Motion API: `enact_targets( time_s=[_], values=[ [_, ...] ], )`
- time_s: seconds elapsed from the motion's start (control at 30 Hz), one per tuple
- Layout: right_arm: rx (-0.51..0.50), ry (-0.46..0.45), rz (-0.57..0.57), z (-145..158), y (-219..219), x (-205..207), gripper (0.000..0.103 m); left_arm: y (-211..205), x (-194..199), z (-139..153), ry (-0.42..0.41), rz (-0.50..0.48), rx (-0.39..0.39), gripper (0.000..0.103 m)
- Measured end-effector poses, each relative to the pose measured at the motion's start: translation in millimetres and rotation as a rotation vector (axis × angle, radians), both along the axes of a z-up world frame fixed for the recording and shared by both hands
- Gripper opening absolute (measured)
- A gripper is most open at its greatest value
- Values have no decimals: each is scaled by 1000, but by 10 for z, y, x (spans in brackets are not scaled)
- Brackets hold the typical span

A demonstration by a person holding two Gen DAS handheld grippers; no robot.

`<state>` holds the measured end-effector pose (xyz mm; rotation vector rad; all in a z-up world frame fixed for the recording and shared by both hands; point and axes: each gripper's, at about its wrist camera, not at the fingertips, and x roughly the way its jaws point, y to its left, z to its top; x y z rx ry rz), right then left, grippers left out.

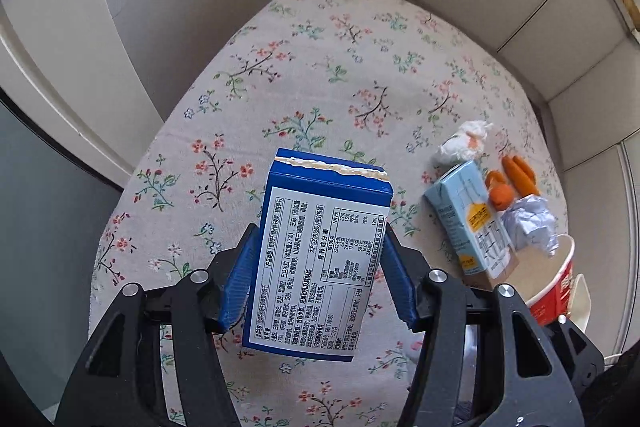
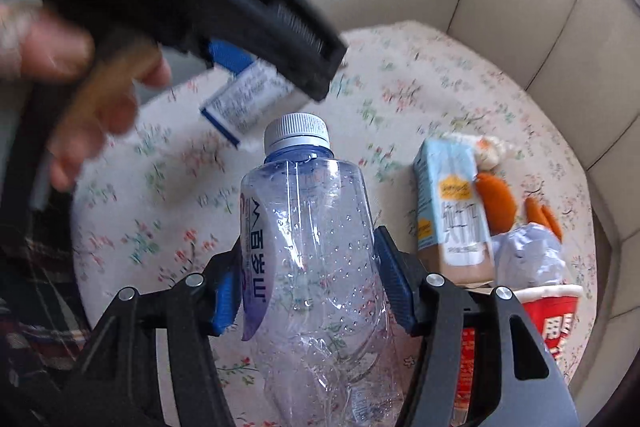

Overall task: Collect trash
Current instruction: 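Carry the bottle over the bin and open the right gripper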

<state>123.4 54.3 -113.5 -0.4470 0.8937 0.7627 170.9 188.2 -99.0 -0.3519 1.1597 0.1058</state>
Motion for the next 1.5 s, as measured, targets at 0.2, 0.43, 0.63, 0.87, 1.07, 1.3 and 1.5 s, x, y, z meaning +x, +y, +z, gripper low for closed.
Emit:
enact_targets(
  time_s=[0.2, 0.43, 0.63, 0.87, 1.07, 1.3, 1.5],
  values=[
    [59, -37, -66, 225, -181, 0, 59, -64, -39, 197, -67, 12, -9, 56],
    [108, -93, -172, 458, -515, -50, 59, -275, -92, 475, -169, -7, -14, 56],
    [129, -143, -257, 610, -845, -82, 59, -544, -103, 644, -232, -49, -33, 56],
    [155, -186, -371, 751, -1291, -130, 59, -903, -165, 824, -310, -107, -62, 56],
    [179, -207, -505, 835, -1731, -141, 59, -1255, -221, 958, -379, -159, -80, 56],
    [194, -221, -658, 917, -2281, -179, 59, -1741, -223, 1022, -412, -242, -76, 56],
    [189, -233, -773, 957, -2732, -226, 59, -2063, -234, 989, -417, -270, -110, 56]
  ],
)
